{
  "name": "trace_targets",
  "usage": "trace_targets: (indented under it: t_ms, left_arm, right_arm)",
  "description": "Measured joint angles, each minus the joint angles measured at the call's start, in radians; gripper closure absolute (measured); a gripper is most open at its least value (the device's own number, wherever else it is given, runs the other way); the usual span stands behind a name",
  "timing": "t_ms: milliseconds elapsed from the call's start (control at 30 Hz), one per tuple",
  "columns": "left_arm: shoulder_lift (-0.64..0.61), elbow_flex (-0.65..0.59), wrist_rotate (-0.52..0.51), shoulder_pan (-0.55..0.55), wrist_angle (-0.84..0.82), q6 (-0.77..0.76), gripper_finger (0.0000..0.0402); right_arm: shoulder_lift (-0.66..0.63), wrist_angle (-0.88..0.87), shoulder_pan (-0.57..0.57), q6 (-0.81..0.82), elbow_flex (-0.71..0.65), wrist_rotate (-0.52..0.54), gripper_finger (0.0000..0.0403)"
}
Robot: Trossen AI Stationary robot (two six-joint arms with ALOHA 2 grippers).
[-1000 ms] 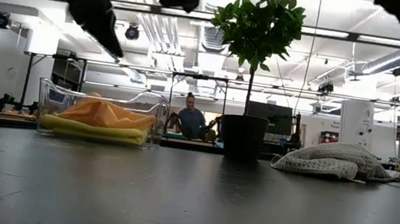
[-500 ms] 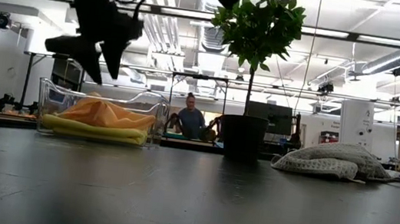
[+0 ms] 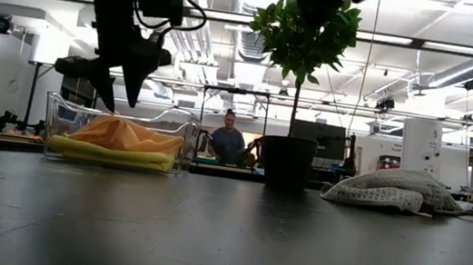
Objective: Fold microfiber towels
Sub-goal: Put the orange towel into the transparent bin
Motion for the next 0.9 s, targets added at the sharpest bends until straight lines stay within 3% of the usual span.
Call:
trace_targets:
  t_ms: [267, 733, 900]
  left_arm:
    - [0.064, 0.001, 0.068, 0.048, 0.039, 0.012, 0.0224]
    - [0.165, 0.000, 0.072, 0.056, 0.167, 0.014, 0.0225]
    - [0.167, -0.001, 0.073, 0.062, 0.179, 0.009, 0.0256]
  right_arm:
    - [-0.106, 0.266, 0.000, 0.026, -0.201, 0.013, 0.0349]
    - [-0.113, 0.268, 0.000, 0.032, -0.248, 0.087, 0.0348]
    - [-0.113, 0.268, 0.000, 0.024, -0.248, 0.106, 0.0348]
